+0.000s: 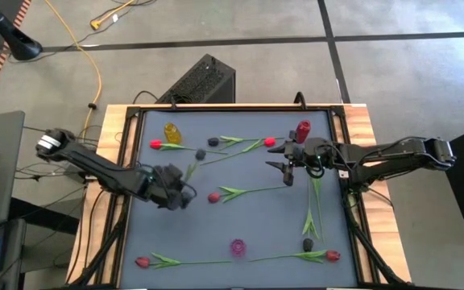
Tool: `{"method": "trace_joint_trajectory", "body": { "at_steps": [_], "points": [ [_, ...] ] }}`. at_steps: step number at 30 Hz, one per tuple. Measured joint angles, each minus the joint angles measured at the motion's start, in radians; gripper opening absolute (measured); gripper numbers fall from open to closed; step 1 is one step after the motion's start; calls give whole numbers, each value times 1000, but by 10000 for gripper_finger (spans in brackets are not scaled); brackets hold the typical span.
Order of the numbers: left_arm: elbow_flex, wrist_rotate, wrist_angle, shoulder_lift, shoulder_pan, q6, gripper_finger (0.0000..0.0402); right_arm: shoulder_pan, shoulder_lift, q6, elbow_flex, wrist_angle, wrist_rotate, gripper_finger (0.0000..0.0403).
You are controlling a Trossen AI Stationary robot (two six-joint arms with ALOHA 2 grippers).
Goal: Sort flowers into vase by color
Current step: Put the middle black flower into the yellow vase
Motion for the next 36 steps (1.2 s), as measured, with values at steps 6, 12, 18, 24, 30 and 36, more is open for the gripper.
{"method": "trace_joint_trajectory", "body": {
  "at_steps": [6, 12, 18, 24, 30, 36],
  "points": [
    [2, -264, 151, -138, 71, 232, 0, 17, 0, 20, 0, -1, 0, 221],
    [2, -334, 309, -232, 177, 532, 0, 47, 0, 24, 0, -12, 0, 221],
    [3, -312, 493, -302, 315, 871, 0, 55, 0, 24, 0, -11, 1, 221],
    [3, -311, 580, -380, 481, 1111, 0, 54, 0, 24, 0, -12, 2, 221],
    [3, -224, 611, -432, 645, 1181, 0, 54, 0, 24, 0, -12, 2, 221],
    [3, -104, 609, -421, 791, 1190, 0, 54, 0, 24, 0, -11, 3, 221]
  ]
}}
